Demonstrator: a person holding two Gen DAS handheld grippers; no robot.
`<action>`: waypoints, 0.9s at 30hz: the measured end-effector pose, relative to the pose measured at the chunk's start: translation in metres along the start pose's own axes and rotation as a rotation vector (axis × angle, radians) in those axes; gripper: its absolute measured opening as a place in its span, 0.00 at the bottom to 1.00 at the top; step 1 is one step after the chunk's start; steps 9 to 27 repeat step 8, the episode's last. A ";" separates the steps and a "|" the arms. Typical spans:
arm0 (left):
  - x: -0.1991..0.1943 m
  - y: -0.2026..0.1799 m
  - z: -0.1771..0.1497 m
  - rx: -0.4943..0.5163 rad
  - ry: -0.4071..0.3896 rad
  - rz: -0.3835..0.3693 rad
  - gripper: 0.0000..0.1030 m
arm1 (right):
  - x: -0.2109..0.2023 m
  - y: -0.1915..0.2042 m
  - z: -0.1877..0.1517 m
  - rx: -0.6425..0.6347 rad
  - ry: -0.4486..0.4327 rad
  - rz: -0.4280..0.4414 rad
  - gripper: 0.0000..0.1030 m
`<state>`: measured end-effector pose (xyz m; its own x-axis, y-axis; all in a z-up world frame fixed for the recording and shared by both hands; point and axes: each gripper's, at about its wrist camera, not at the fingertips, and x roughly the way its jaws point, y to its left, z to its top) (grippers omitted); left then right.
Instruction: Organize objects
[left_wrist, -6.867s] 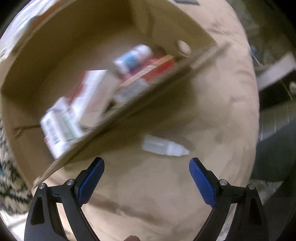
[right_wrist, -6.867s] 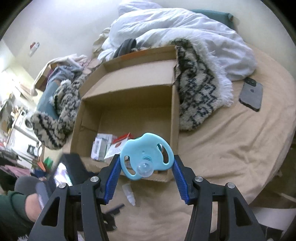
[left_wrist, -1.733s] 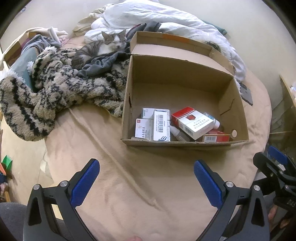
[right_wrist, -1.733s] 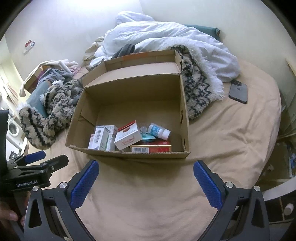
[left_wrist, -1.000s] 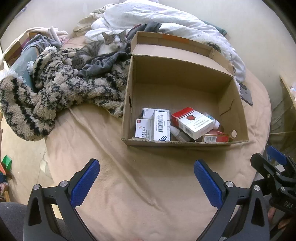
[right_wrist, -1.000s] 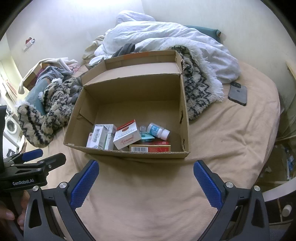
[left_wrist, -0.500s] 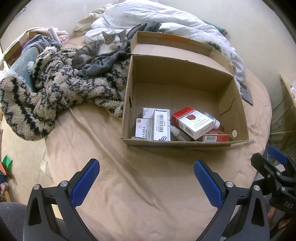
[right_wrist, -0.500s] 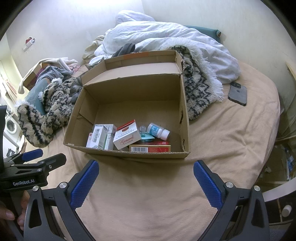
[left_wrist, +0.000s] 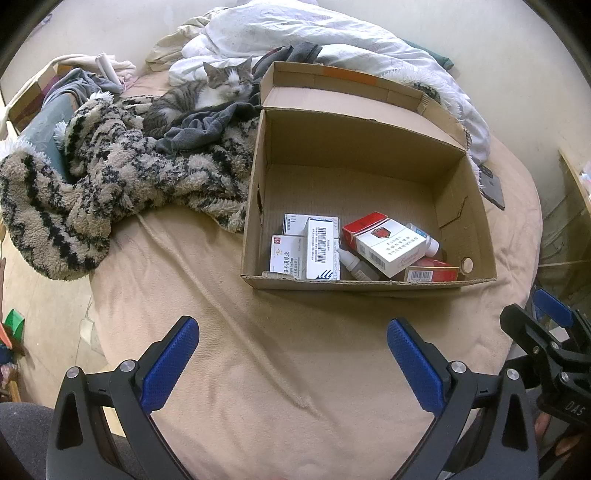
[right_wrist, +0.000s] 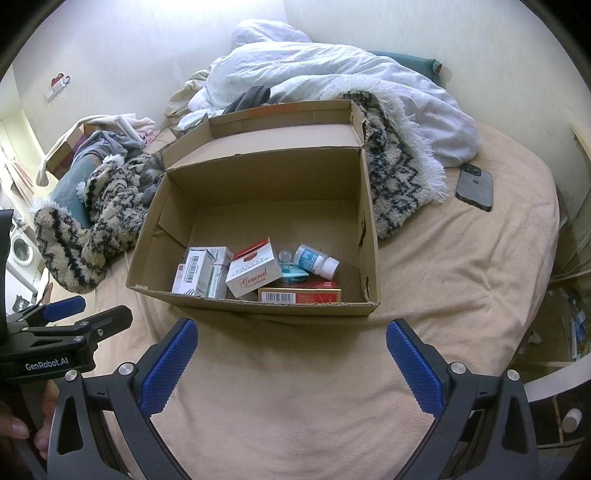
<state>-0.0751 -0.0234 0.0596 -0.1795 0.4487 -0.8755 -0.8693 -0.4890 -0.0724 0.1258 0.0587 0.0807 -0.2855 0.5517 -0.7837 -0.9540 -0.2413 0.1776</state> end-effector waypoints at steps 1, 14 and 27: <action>0.000 0.000 0.000 0.000 0.000 0.000 0.99 | 0.000 0.000 0.000 0.000 0.000 0.000 1.00; 0.000 -0.002 -0.003 0.015 -0.004 -0.001 0.99 | 0.000 0.000 0.000 -0.002 -0.001 0.002 1.00; 0.000 -0.002 -0.003 0.015 -0.004 -0.001 0.99 | 0.000 0.000 0.000 -0.002 -0.001 0.002 1.00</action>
